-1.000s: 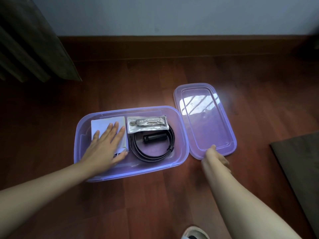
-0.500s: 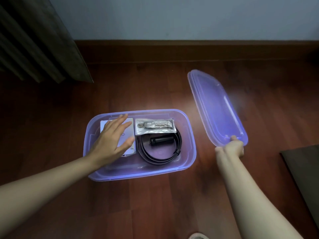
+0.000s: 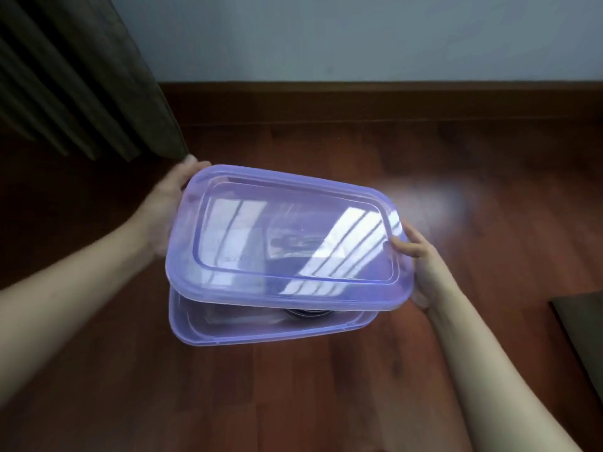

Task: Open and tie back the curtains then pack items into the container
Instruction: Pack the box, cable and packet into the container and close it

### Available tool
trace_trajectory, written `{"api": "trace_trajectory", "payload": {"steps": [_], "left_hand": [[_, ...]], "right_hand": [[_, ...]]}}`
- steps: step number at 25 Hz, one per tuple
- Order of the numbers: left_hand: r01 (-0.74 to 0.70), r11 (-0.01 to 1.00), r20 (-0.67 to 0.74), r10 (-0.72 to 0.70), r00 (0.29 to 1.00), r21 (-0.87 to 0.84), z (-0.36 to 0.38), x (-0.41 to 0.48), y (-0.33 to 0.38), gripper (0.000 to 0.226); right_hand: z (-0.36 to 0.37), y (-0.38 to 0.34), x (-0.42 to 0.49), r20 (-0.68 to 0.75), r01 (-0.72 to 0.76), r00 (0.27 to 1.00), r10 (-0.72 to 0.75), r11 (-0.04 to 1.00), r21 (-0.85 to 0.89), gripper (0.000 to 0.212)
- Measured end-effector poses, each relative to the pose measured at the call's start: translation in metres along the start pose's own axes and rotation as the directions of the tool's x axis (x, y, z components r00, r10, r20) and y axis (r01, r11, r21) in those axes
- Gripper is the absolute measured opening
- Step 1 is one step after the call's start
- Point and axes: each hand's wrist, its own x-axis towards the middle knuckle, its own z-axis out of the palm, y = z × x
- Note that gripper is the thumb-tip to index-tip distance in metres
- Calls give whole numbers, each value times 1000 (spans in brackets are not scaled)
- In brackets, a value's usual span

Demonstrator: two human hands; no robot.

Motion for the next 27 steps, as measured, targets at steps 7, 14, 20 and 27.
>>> {"api": "trace_trajectory", "payload": {"steps": [7, 14, 20, 27], "left_hand": [[-101, 933, -183, 172, 968, 345, -25, -31, -44, 48], [-53, 863, -210, 181, 961, 502, -48, -22, -66, 49], [-36, 815, -191, 179, 965, 579, -51, -14, -73, 48], [79, 801, -243, 85, 966, 594, -56, -7, -80, 45]], "right_hand": [[4, 32, -2, -155, 117, 917, -367, 621, -775, 47], [25, 46, -12, -106, 155, 912, -397, 572, -805, 46], [28, 47, -14, -122, 132, 930, -346, 628, -767, 49], [21, 42, -3, -169, -9, 978, -124, 780, -625, 68]]}}
